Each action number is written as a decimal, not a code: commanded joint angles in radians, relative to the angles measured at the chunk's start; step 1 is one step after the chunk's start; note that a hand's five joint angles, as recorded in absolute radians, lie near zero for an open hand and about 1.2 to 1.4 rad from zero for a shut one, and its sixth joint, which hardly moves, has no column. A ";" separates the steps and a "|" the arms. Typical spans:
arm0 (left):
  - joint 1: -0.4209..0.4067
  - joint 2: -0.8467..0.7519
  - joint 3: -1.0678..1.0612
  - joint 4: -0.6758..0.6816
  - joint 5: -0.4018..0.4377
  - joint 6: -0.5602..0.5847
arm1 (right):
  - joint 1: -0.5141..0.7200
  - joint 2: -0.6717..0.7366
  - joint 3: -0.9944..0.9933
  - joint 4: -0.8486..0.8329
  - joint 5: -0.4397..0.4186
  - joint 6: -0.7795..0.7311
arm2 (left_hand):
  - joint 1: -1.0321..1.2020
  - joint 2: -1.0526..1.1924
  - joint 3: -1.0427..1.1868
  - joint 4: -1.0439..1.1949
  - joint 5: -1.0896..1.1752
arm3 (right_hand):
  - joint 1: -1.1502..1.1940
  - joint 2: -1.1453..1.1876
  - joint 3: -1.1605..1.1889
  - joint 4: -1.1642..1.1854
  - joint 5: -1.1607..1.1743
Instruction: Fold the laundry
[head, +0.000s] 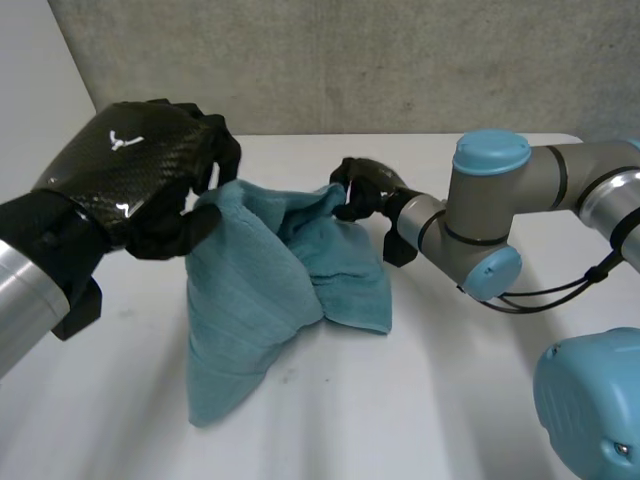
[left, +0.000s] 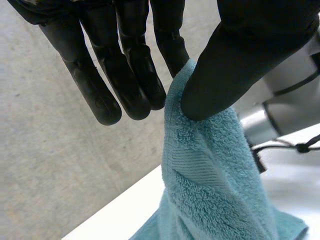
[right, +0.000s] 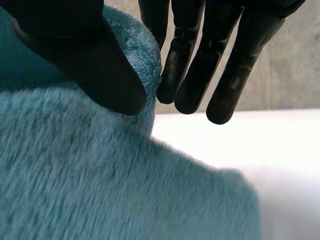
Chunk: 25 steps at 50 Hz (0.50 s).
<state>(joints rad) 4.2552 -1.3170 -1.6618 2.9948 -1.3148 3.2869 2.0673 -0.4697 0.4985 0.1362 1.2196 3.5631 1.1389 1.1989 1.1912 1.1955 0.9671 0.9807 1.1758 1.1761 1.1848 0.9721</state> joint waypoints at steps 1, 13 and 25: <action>0.150 -0.040 0.048 0.048 0.000 0.028 | -0.038 -0.225 -0.028 -0.009 0.107 -0.133 | 0.257 0.197 0.205 0.201 0.255 | 0.416 0.220 0.220 0.211 0.250; 0.210 -0.111 0.103 0.173 -0.009 0.030 | -0.128 -0.777 0.322 -0.078 0.133 -0.510 | 0.257 0.197 0.205 0.201 0.255 | 0.416 0.220 0.220 0.211 0.250; 0.209 -0.323 0.065 0.193 -0.011 0.039 | -0.136 -0.899 0.632 0.328 0.316 -1.130 | 0.257 0.197 0.205 0.201 0.255 | 0.416 0.220 0.220 0.211 0.250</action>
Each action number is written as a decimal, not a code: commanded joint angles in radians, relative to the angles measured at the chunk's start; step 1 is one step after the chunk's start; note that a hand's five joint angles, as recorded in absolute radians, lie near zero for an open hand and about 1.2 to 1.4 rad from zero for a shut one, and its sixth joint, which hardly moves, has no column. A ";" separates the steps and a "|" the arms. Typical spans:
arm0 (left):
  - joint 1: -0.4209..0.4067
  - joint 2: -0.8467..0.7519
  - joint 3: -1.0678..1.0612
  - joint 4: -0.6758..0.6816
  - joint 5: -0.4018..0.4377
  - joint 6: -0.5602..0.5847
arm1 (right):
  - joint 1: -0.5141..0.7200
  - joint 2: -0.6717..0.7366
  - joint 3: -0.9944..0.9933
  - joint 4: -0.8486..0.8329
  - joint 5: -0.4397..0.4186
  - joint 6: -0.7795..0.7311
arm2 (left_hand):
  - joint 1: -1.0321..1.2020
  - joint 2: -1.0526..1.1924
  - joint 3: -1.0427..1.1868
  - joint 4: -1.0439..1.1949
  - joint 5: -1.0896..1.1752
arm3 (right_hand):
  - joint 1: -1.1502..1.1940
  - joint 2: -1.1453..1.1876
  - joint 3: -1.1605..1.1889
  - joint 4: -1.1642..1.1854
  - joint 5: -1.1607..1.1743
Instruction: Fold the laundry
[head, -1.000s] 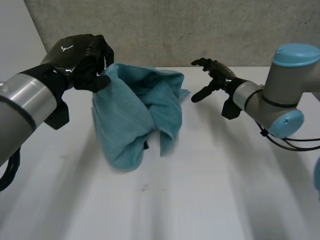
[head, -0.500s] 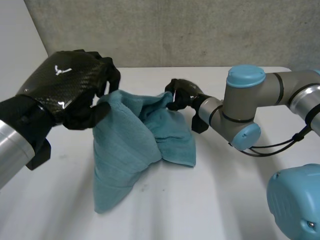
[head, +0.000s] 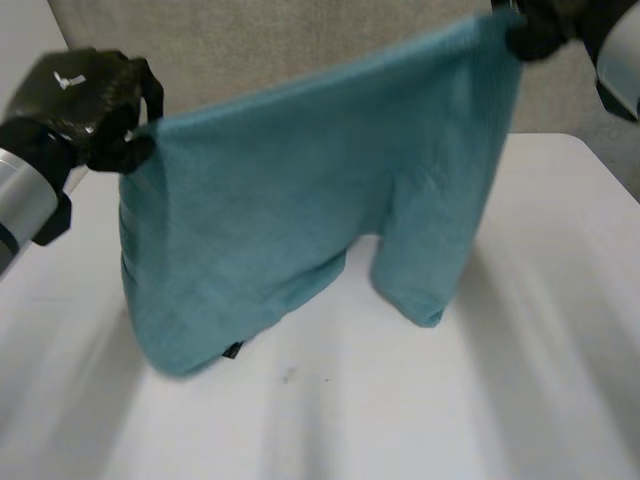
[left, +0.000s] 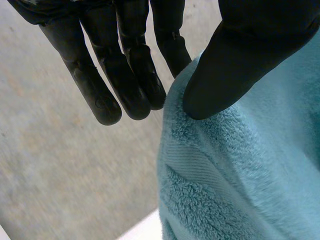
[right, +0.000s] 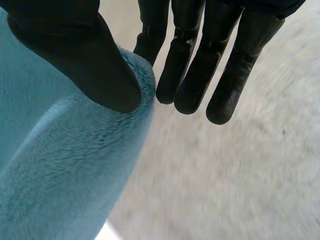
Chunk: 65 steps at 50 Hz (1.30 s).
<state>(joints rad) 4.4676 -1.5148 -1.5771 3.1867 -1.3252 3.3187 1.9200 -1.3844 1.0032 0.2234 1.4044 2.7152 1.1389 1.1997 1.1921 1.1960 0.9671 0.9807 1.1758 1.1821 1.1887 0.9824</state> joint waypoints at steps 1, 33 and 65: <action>-0.004 -0.146 -0.018 0.001 0.000 0.010 | 0.016 0.024 0.143 0.250 0.140 -0.293 | 0.257 0.197 0.204 0.200 0.255 | 0.416 0.220 0.214 0.208 0.239; -0.068 -0.325 0.364 0.633 -0.111 0.292 | 0.022 0.181 -0.027 -0.685 0.150 -0.101 | 0.257 0.197 0.204 0.200 0.255 | 0.416 0.220 0.214 0.208 0.239; -0.099 -0.208 -0.443 0.271 -0.152 0.332 | -0.012 0.048 0.753 -0.127 0.013 -0.250 | 0.257 0.197 0.204 0.200 0.255 | 0.416 0.220 0.214 0.208 0.239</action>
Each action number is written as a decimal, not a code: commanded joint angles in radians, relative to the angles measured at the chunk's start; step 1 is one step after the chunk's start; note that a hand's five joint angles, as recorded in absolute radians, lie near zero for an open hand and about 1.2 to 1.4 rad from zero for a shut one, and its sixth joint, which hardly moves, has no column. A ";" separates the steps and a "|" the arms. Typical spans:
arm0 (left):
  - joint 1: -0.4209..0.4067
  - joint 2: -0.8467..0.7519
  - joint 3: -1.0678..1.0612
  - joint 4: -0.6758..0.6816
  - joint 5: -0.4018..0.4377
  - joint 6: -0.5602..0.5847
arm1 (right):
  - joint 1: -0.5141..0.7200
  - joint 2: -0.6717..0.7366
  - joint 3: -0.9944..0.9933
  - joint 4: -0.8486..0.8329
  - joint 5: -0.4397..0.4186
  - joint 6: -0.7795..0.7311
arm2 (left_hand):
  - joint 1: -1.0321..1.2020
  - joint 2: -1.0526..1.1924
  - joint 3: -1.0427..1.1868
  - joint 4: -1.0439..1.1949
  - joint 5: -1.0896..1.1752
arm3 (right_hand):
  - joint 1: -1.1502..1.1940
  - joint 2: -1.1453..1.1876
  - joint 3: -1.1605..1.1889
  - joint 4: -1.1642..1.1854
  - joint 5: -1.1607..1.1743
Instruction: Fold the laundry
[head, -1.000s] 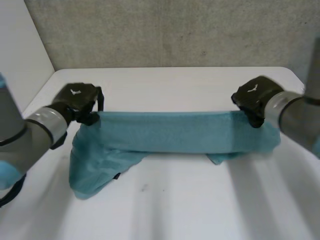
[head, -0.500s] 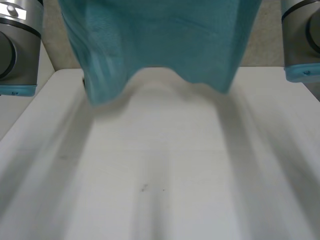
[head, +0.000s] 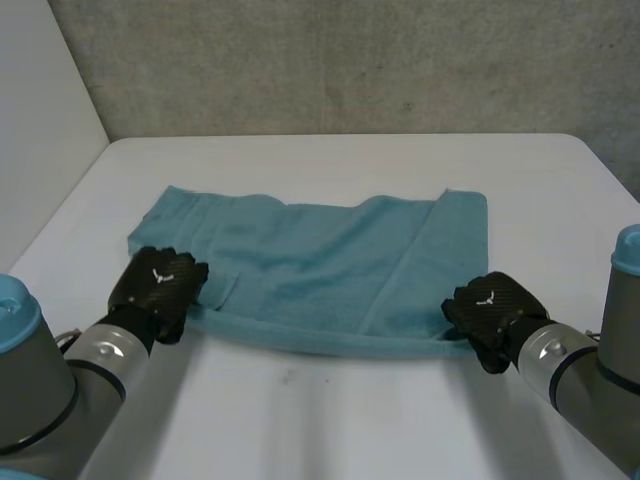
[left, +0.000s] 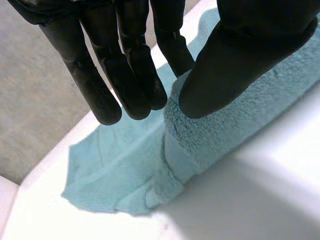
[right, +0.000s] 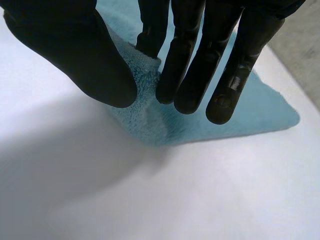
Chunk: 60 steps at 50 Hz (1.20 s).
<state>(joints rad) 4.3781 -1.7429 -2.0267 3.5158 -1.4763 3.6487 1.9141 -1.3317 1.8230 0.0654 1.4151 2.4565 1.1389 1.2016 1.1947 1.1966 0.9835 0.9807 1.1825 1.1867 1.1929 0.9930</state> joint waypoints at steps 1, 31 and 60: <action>-0.009 0.026 0.006 -0.075 0.001 0.001 | -0.006 -0.009 -0.070 0.036 0.002 0.007 | 0.257 0.195 0.202 0.200 0.238 | 0.416 0.214 0.210 0.203 0.229; 0.020 -0.048 0.336 -0.314 0.092 0.057 | 0.052 0.170 -0.611 0.393 -0.191 -0.090 | -0.761 -0.824 -0.817 -0.819 -0.780 | -0.257 -0.459 -0.463 -0.470 -0.444; 0.129 -0.497 0.730 -0.583 0.392 0.579 | -0.032 0.066 -0.080 0.180 -0.192 -0.094 | -0.814 -0.876 -0.869 -0.871 -0.833 | 0.126 -0.076 -0.080 -0.086 -0.061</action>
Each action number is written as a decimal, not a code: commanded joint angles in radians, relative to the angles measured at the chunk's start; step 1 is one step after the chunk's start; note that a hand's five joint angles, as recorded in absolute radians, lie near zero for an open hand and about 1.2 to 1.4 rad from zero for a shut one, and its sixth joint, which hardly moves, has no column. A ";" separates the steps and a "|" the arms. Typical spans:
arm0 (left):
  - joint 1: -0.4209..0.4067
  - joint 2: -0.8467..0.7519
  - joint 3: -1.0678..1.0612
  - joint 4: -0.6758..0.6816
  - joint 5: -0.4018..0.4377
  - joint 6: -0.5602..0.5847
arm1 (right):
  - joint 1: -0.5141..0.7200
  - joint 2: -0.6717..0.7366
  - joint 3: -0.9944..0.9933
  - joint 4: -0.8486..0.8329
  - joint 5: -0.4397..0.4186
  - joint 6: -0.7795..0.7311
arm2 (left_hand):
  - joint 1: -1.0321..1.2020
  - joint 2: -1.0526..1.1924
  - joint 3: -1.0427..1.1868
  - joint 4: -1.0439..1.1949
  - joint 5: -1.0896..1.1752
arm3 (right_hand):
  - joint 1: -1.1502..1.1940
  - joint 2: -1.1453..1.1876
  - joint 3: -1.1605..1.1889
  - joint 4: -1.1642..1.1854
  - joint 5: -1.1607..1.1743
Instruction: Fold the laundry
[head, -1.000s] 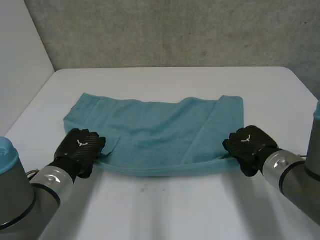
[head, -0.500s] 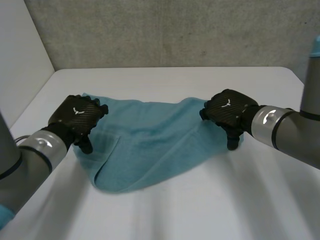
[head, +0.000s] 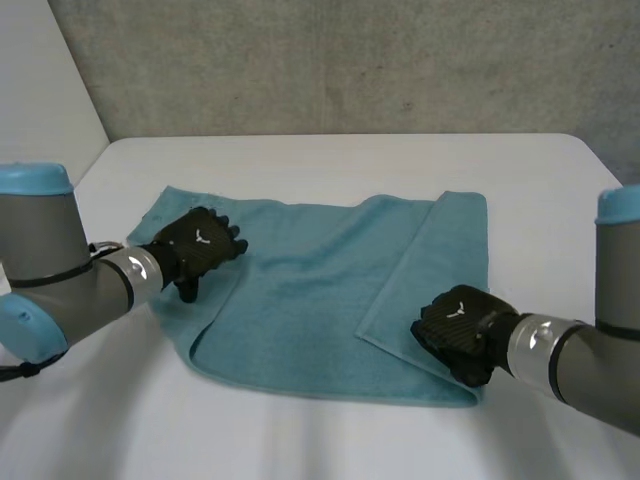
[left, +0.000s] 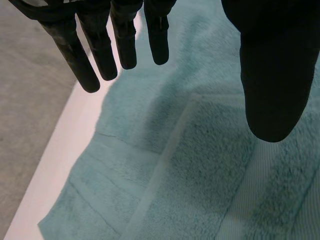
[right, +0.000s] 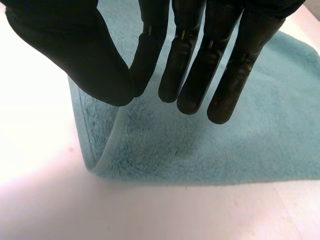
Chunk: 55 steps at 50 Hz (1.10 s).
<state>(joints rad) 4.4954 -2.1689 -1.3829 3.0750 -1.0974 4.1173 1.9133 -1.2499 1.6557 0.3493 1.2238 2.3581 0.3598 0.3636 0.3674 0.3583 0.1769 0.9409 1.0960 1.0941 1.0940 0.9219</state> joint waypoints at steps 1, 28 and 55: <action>0.011 -0.075 0.090 -0.148 0.014 0.119 | -0.036 -0.016 0.091 -0.107 -0.001 0.004 | -0.043 -0.047 -0.051 -0.042 -0.035 | 0.160 0.005 0.007 0.007 0.004; 0.011 -0.120 0.143 -0.196 -0.038 0.144 | -0.065 -0.014 0.119 -0.118 -0.012 0.004 | 0.435 0.431 0.427 0.437 0.443 | 0.122 -0.033 -0.031 -0.031 -0.034; 0.126 0.090 -0.051 -0.130 -0.160 0.139 | -0.106 -0.059 0.053 -0.167 -0.007 0.128 | 1.036 1.033 1.029 1.038 1.045 | -0.125 -0.280 -0.278 -0.278 -0.280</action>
<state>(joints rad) 4.5618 -2.1900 -1.3089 2.9178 -1.1994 4.2632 1.8253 -1.2706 1.7591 0.1835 1.2168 2.3936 1.1242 1.1925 1.1864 1.1913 0.9716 0.7501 0.8682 0.8575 0.8668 0.7154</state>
